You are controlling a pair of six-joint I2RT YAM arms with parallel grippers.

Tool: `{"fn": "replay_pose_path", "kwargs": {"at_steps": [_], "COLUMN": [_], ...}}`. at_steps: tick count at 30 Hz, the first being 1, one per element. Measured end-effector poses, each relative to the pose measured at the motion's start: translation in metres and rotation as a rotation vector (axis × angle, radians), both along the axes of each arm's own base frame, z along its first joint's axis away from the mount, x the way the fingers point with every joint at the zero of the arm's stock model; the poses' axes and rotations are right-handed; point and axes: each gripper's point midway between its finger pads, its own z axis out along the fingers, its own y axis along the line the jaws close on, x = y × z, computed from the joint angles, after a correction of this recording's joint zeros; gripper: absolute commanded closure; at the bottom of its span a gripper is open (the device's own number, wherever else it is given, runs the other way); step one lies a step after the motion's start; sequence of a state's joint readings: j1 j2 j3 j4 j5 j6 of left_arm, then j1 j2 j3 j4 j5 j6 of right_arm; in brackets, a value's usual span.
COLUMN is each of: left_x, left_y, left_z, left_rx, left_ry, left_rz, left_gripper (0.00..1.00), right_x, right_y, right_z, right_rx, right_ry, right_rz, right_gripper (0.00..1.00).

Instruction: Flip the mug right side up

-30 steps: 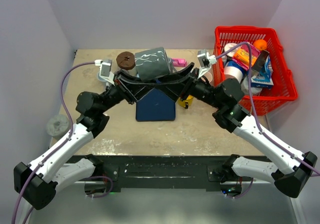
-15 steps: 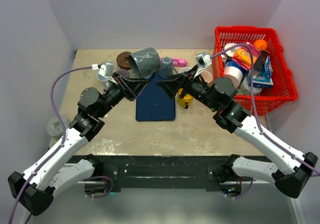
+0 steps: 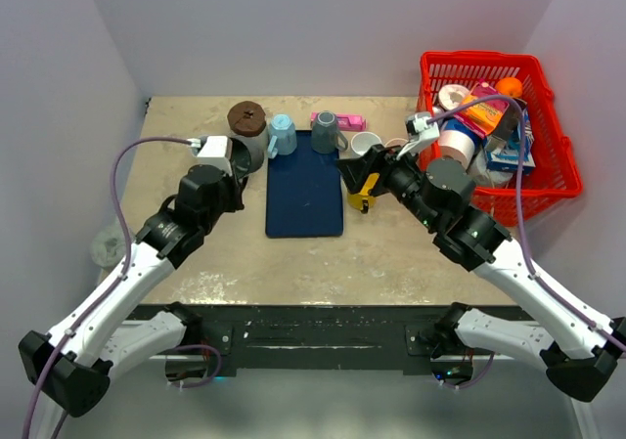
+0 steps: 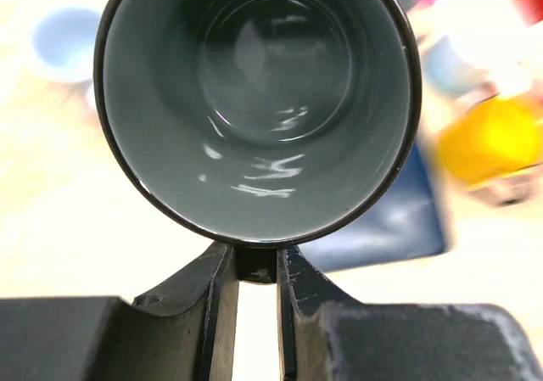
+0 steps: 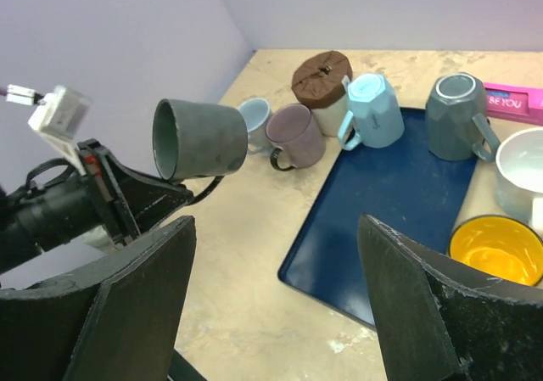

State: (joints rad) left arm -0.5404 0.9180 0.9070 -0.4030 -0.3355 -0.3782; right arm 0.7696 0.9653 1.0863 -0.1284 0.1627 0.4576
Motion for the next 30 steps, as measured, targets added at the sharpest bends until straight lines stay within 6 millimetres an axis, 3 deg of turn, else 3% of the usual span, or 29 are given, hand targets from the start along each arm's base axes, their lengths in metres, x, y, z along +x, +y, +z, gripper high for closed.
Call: {"fn": "replay_pose_path", "kwargs": {"at_steps": [10,17,25,30], "left_x": [0.014,0.002,0.003,0.007], "left_y": [0.075,0.087,0.112,0.112], "left_z": [-0.094,-0.146,-0.165,-0.173], "left_rx": [0.188,0.236,0.213,0.176], "left_ry": [0.317,0.476,0.547,0.57], "left_rz": [0.195,0.216,0.289,0.28], "left_gripper": [1.0,1.0,1.0,1.0], "right_x": [-0.008,-0.009,-0.009,-0.009], "right_y": [-0.025,-0.034,-0.034,-0.034], "right_z": [-0.019,-0.024,-0.046,-0.057], "right_rx": [-0.085,-0.129,-0.168,-0.185], "right_ry": [-0.002,-0.011,0.018,0.035], "right_rz": [-0.052,-0.079,-0.076,-0.073], "right_gripper": [0.18,0.17,0.17,0.17]}}
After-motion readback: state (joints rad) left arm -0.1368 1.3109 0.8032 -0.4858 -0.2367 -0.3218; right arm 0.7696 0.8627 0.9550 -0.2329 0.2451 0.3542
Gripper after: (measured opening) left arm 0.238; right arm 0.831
